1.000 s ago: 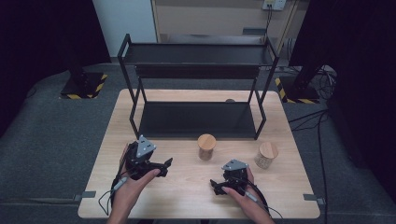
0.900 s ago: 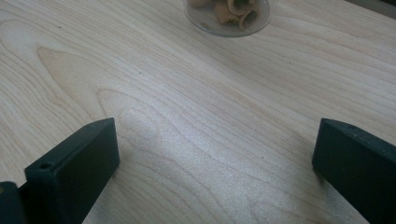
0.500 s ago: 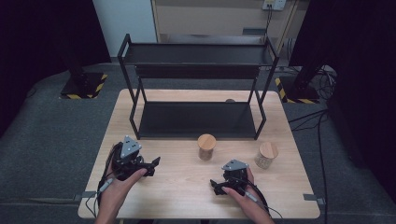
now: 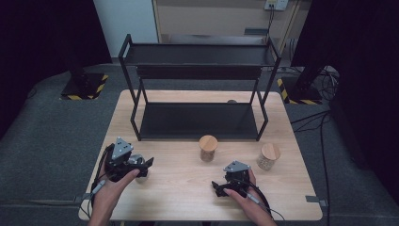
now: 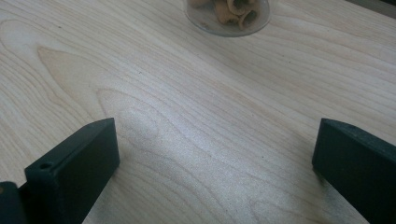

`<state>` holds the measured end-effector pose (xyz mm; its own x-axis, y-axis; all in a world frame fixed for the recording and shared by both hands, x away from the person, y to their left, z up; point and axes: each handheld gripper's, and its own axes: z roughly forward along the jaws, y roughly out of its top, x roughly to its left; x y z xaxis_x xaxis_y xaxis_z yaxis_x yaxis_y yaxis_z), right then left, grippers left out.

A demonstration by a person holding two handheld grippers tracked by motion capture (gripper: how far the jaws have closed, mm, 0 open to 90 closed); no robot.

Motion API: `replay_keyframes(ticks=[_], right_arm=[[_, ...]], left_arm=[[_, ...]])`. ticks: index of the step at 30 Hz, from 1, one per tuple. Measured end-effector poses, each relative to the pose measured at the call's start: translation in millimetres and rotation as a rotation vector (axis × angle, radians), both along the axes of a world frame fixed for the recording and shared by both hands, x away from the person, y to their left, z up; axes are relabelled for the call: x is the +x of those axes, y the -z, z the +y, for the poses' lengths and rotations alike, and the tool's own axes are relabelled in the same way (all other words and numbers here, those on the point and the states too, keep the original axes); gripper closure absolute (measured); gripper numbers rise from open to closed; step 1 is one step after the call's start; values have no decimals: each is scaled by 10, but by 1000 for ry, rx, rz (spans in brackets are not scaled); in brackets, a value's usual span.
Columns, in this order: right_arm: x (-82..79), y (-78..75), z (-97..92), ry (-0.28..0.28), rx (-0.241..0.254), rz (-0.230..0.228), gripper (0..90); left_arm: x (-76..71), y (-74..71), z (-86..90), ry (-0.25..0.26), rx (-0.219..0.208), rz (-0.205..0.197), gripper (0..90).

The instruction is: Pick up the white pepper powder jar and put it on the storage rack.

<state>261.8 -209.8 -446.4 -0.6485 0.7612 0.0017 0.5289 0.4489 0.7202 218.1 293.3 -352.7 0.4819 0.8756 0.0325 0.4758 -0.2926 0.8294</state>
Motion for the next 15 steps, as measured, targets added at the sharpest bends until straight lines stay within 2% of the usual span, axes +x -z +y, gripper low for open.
replay_keyframes(ticks=[15], right_arm=[[0,0,0,0,0,0,7]], left_arm=[[12,255,137,-5,14,18,16]])
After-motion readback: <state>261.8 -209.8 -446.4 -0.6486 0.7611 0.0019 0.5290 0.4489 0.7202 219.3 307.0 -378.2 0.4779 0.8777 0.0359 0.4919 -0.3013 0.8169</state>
